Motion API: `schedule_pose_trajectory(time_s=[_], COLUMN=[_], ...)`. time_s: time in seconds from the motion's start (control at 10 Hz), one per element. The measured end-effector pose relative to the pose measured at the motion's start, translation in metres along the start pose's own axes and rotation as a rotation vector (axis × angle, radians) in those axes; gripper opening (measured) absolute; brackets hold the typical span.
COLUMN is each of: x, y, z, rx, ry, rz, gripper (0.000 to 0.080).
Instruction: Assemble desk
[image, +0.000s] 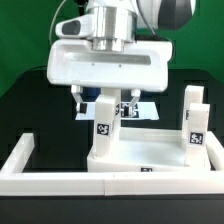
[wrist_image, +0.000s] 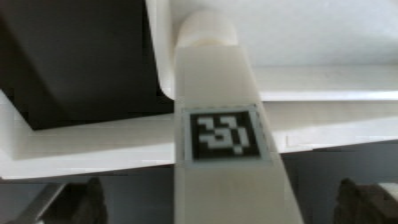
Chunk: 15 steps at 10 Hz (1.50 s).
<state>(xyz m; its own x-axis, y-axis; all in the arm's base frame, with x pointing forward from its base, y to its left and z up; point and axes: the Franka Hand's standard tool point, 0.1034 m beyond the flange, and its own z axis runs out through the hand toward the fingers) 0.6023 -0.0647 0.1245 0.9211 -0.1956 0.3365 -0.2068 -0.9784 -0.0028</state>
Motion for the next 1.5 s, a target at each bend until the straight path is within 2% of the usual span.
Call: schedule_pose_trajectory(time_s=[0.2,0.3,0.5,0.6,0.8,0.9,1.1,1.2,1.3,1.5], x=[0.006,0.009,0.003,0.007,0.002,0.001,0.000,0.000,0.000,0.000], y=[0.002,0.000,-0.009,-0.010,-0.004,-0.005,-0.004,-0.005,-0.005,-0.005], z=[-0.009,-0.009,-0.004,0.001,0.023,0.022,0.023,0.023,0.023,0.023], rx=[0.038,0.045,0.069,0.065,0.040,0.039,0.038,0.025,0.011,-0.013], ry=[-0.102,-0.123,-0.314,-0.365,-0.350,-0.356,-0.357,-0.358,-0.360,-0.361], rz=[0.028,0.036,0.049,0.037,0.034,0.058,0.058,0.141,0.217,0.346], gripper=[0.0649,0.0649,0.0649,0.0649,0.0649,0.0649,0.0385,0.0385,0.0288,0.0288])
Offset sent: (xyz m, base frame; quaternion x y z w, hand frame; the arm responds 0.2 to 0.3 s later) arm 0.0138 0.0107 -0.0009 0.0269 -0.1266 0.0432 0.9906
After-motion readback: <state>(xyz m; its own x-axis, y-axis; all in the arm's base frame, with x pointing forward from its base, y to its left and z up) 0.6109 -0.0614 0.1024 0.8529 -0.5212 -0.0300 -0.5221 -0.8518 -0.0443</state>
